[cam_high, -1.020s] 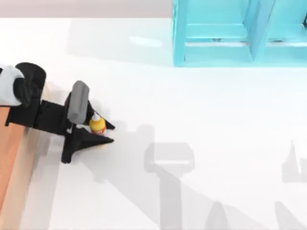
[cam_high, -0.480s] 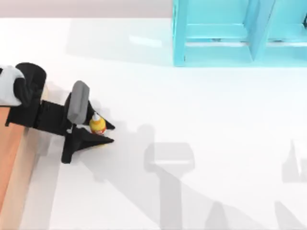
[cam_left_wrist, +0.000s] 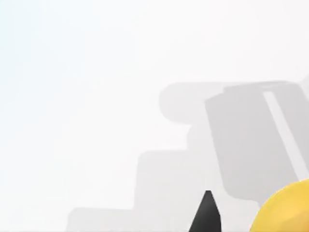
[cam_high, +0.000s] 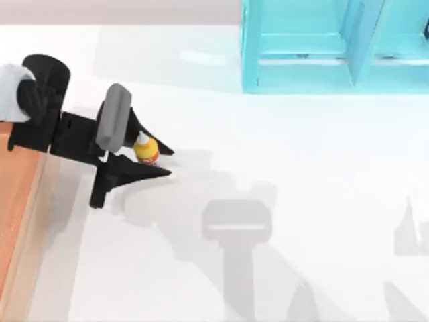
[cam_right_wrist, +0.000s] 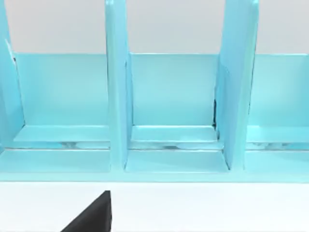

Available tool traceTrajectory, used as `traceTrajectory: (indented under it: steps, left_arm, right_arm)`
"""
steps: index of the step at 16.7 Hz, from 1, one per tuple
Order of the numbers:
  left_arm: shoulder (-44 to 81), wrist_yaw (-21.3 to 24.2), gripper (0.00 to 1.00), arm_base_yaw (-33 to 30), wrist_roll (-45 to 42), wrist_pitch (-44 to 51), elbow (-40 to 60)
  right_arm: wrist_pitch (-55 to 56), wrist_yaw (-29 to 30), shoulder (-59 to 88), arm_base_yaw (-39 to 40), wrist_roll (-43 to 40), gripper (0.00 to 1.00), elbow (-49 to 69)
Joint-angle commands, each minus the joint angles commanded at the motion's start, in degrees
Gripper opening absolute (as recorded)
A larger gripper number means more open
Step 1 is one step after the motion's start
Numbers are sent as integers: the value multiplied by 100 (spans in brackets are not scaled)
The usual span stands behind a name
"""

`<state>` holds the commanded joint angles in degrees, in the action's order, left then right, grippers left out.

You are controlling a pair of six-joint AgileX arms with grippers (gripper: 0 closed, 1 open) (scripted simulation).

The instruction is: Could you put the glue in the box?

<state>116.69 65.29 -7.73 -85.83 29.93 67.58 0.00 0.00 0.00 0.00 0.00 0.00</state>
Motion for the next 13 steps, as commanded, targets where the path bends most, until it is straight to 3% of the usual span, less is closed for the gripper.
traceTrajectory:
  steps: [7, 13]
  left_arm:
    - [-440, -300, 0, 251, 226, 1266, 449]
    - [-441, -317, 0, 279, 247, 1399, 473]
  right_arm:
    - [0, 0, 0, 0, 0, 100, 0]
    - [0, 0, 0, 0, 0, 100, 0]
